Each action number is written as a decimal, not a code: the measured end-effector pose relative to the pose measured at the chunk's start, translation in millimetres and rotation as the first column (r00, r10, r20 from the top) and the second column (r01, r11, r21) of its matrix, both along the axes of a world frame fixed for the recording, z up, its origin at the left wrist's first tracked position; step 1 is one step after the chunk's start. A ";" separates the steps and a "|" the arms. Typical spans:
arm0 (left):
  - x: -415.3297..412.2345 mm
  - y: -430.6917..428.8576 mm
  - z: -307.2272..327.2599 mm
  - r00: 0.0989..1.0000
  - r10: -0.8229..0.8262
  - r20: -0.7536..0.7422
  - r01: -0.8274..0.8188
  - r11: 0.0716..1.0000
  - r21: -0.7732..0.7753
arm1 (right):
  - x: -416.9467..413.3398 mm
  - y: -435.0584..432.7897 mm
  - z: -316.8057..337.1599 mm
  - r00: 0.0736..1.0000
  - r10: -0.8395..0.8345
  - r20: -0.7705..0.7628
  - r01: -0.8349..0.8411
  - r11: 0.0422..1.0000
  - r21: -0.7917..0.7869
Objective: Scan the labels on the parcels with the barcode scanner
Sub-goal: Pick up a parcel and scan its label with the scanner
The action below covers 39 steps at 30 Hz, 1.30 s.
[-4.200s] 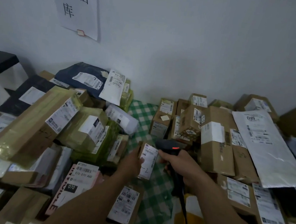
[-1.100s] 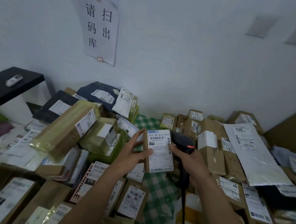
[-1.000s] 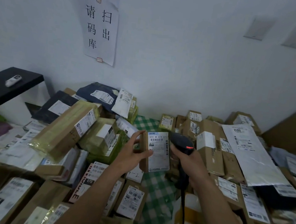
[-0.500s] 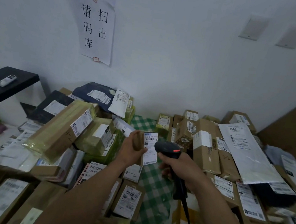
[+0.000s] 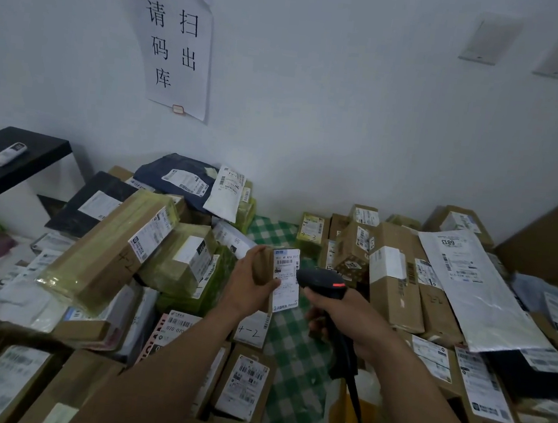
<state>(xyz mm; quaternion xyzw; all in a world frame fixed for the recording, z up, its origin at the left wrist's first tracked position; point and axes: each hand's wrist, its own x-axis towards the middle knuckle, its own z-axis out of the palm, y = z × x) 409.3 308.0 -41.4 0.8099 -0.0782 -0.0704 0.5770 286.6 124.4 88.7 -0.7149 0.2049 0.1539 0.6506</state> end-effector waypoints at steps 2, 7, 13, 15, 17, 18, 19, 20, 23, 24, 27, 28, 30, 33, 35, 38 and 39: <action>5.1 -1.2 -0.3 0.999 0.044 -0.014 -0.044 0.999 -0.006 | 8.5 -4.4 -2.3 0.998 -0.060 0.023 0.060 0.998 0.015; 29.5 -10.4 -1.2 0.990 0.132 0.043 -0.131 0.991 -0.039 | 47.0 -11.7 -9.1 0.981 -0.165 0.100 0.162 0.986 0.033; 70.4 -35.4 -19.5 0.995 0.095 -0.032 -0.093 0.993 0.071 | 106.7 -18.7 -22.2 0.968 -0.180 0.176 0.181 0.983 0.014; 85.6 -46.9 -32.0 0.993 0.050 -0.104 -0.037 0.992 0.124 | 126.9 -23.9 -33.2 0.975 -0.159 0.158 0.160 0.987 0.003; 100.5 -56.8 -44.7 0.983 -0.009 -0.182 0.036 0.988 0.149 | 143.3 -29.2 -48.2 0.983 -0.135 0.121 0.137 0.990 -0.013; 108.9 -60.4 -53.6 0.974 -0.022 -0.224 0.060 0.984 0.166 | 149.9 -32.4 -56.8 0.987 -0.123 0.103 0.126 0.992 -0.017; 119.0 -62.9 -65.6 0.965 -0.033 -0.260 0.085 0.978 0.188 | 155.5 -35.8 -65.4 0.990 -0.113 0.087 0.115 0.993 -0.020; 128.5 -64.6 -81.0 0.956 -0.047 -0.289 0.112 0.970 0.214 | 158.4 -39.0 -72.3 0.992 -0.104 0.072 0.105 0.994 -0.018; 151.7 -67.1 -121.2 0.921 -0.087 -0.380 0.217 0.924 0.314 | 165.4 -49.9 -88.3 0.993 -0.106 0.049 0.104 0.994 0.027; 153.7 -67.4 -119.6 0.914 -0.103 -0.392 0.249 0.906 0.342 | 166.6 -52.7 -90.9 0.993 -0.111 0.046 0.110 0.994 0.029; 149.9 -74.2 -98.2 0.927 -0.118 -0.355 0.286 0.836 0.469 | 171.2 -61.0 -99.5 0.995 -0.098 0.023 0.098 0.995 -0.022; 150.3 -75.9 -96.2 0.932 -0.126 -0.341 0.300 0.797 0.524 | 172.7 -62.8 -101.5 0.995 -0.098 0.006 0.098 0.995 -0.026; 150.2 -79.4 -96.5 0.934 -0.151 -0.323 0.329 0.713 0.619 | 175.1 -65.5 -104.9 0.995 -0.099 -0.017 0.099 0.995 -0.026; 144.3 -87.5 -104.2 0.938 -0.202 -0.281 0.345 0.619 0.706 | 177.7 -67.2 -108.9 0.995 -0.094 -0.039 0.093 0.995 -0.039; 139.7 -93.1 -109.6 0.946 -0.225 -0.233 0.323 0.593 0.737 | 178.7 -66.8 -109.5 0.995 -0.088 -0.041 0.087 0.995 -0.040; 133.1 -96.5 -116.8 0.944 -0.237 -0.231 0.328 0.587 0.740 | 180.6 -66.9 -107.6 0.993 -0.099 -0.061 0.098 0.995 -0.024; 130.3 -95.0 -117.2 0.944 -0.231 -0.235 0.328 0.582 0.744 | 181.0 -66.4 -106.3 0.993 -0.099 -0.066 0.098 0.995 -0.019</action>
